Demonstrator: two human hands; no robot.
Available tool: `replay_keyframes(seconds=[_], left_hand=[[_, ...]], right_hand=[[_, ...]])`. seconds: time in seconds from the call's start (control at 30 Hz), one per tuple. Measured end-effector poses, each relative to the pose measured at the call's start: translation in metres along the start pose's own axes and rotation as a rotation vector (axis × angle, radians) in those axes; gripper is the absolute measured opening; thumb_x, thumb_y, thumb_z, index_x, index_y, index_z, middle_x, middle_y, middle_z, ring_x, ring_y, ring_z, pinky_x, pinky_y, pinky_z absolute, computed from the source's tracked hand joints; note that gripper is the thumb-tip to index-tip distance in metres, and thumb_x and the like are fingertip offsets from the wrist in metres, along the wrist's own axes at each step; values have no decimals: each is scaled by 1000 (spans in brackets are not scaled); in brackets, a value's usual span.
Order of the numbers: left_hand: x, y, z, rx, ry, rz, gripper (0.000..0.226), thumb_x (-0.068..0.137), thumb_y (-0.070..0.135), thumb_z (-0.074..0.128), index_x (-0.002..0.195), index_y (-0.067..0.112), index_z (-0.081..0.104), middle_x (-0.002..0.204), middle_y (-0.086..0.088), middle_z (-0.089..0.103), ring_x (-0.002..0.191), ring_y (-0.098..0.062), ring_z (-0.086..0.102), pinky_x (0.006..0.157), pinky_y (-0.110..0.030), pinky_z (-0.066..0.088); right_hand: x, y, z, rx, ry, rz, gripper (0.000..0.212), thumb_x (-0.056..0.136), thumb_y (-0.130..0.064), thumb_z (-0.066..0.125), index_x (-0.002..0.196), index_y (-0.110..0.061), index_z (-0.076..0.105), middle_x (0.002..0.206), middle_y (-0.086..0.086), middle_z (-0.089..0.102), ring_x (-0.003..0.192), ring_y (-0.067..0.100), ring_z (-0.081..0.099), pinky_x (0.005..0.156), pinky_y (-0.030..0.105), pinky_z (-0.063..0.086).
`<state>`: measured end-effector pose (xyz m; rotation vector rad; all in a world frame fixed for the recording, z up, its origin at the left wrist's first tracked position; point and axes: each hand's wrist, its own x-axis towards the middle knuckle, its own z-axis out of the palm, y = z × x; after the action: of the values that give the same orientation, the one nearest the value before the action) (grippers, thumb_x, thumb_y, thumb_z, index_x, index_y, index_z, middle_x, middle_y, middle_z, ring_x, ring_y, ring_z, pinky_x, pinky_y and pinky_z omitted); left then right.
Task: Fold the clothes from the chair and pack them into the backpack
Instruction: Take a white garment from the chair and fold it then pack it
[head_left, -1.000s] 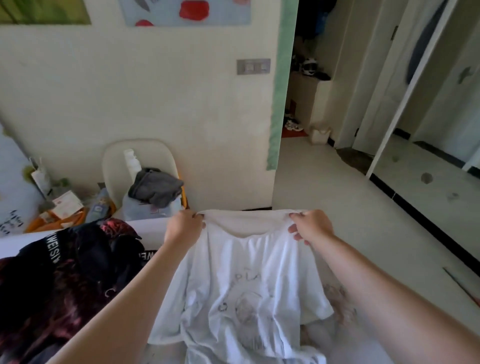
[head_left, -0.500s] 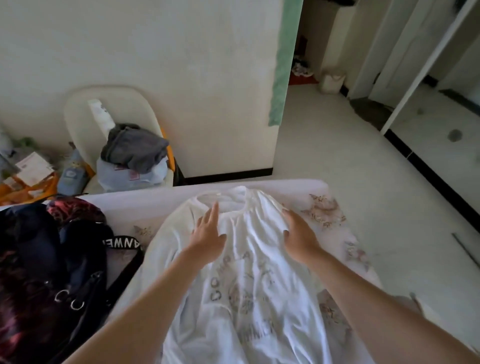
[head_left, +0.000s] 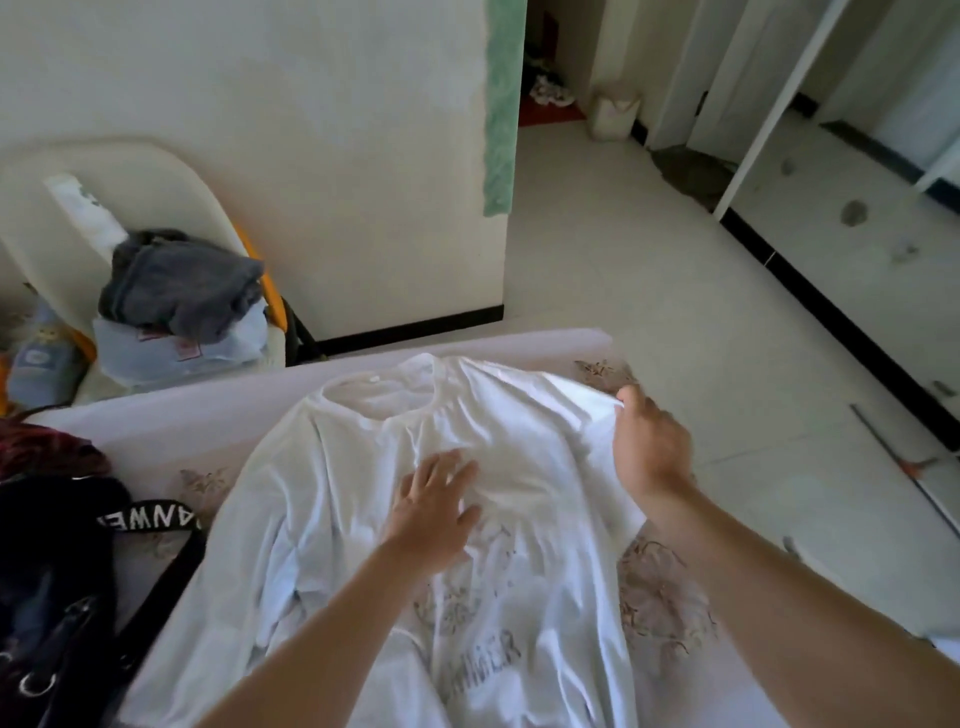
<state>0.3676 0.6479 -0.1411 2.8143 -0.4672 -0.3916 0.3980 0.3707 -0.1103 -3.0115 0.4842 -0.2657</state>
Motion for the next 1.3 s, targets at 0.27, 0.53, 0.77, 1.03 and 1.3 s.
replay_keyframes(seconds=[0.27, 0.53, 0.77, 1.03, 1.3], left_hand=[[72, -15, -37, -164, 208, -203, 50, 101, 24, 47, 148, 14, 34, 151, -3, 38, 140, -22, 32, 114, -40, 31], [123, -32, -55, -423, 288, -413, 24, 103, 22, 35, 102, 10, 56, 109, -9, 54, 95, -32, 57, 77, -38, 44], [115, -40, -43, -38, 498, -200, 29, 96, 23, 54, 123, 14, 55, 123, -6, 51, 113, -25, 48, 97, -40, 40], [55, -32, 8, -56, 253, 20, 54, 100, 39, 35, 151, 22, 34, 159, -1, 27, 149, -24, 19, 121, -39, 12], [26, -116, -41, 17, 441, -137, 62, 74, -10, 55, 126, 23, 59, 134, -3, 52, 122, -28, 48, 99, -42, 43]], right_hand=[[4, -47, 29, -30, -242, -482, 52, 86, -7, 59, 136, -18, 49, 144, 12, 41, 130, 35, 45, 104, 46, 39], [4, -31, 41, 370, -553, -282, 83, 95, -61, 49, 159, -32, 5, 166, -7, -5, 153, 15, -4, 123, 37, 4], [24, -15, 49, 31, -423, -377, 84, 85, -69, -1, 157, -27, 16, 167, 6, 4, 153, 22, -5, 124, 44, 2], [-1, -23, 45, -80, -362, -471, 53, 94, -48, 29, 145, -38, 34, 162, 6, 16, 150, 25, 13, 116, 57, 16], [6, -134, 37, 93, -176, -661, 28, 84, -11, 57, 109, -16, 68, 118, 6, 60, 96, 31, 62, 76, 40, 45]])
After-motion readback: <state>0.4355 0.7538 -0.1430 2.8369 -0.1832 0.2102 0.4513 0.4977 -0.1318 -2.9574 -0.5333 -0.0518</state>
